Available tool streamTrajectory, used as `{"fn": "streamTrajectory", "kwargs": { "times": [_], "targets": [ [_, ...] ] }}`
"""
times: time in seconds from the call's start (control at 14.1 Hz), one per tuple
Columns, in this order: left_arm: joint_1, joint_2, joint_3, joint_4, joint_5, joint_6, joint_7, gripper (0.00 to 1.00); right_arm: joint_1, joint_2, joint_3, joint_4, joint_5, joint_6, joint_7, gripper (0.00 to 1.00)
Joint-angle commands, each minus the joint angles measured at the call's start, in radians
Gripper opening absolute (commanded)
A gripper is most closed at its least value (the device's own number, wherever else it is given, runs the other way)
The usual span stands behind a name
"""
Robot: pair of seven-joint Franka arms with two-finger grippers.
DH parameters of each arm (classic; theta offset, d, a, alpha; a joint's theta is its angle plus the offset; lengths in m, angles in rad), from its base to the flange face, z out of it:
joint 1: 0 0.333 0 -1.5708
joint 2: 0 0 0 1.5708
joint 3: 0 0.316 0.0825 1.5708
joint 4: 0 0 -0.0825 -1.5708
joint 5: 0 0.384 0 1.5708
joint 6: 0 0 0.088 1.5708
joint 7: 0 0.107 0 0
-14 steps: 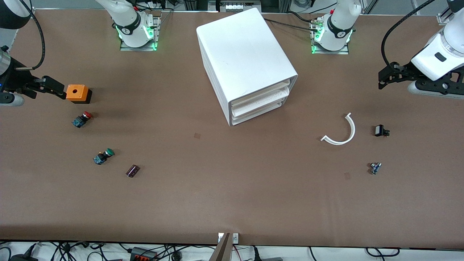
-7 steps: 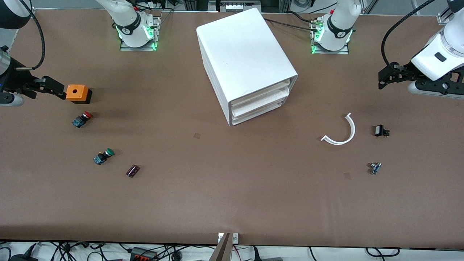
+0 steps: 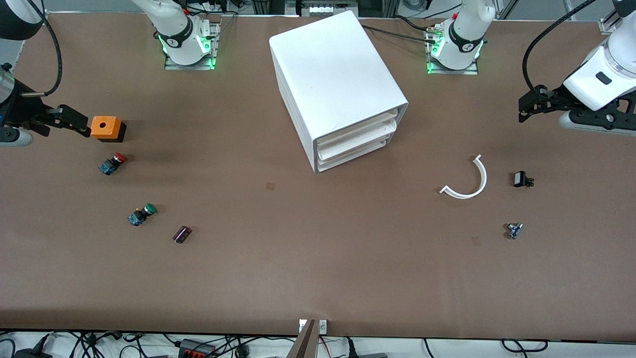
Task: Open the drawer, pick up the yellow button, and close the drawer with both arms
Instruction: 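Move the left gripper toward the drawer handle while the right gripper approaches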
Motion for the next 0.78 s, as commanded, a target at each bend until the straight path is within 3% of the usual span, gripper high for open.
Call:
{"fn": "streamTrajectory", "kwargs": {
  "times": [0.0, 0.36, 0.5, 0.71],
  "targets": [
    [0.001, 0.003, -0.014, 0.022, -0.021, -0.002, 0.010, 1.00, 0.022, 0.002, 0.003, -0.017, -0.009, 0.004, -0.006, 1.00],
    [0.001, 0.014, -0.015, 0.027, -0.025, -0.014, 0.009, 1.00, 0.078, 0.040, 0.002, -0.009, 0.005, 0.021, 0.011, 1.00],
    [-0.002, 0.032, -0.018, 0.053, -0.042, -0.078, 0.013, 1.00, 0.110, 0.058, 0.002, 0.003, 0.025, 0.023, 0.011, 1.00],
    [-0.004, 0.066, -0.020, 0.082, -0.195, -0.222, 0.020, 1.00, 0.185, 0.101, 0.002, 0.047, 0.033, 0.023, 0.011, 1.00]
  ]
}}
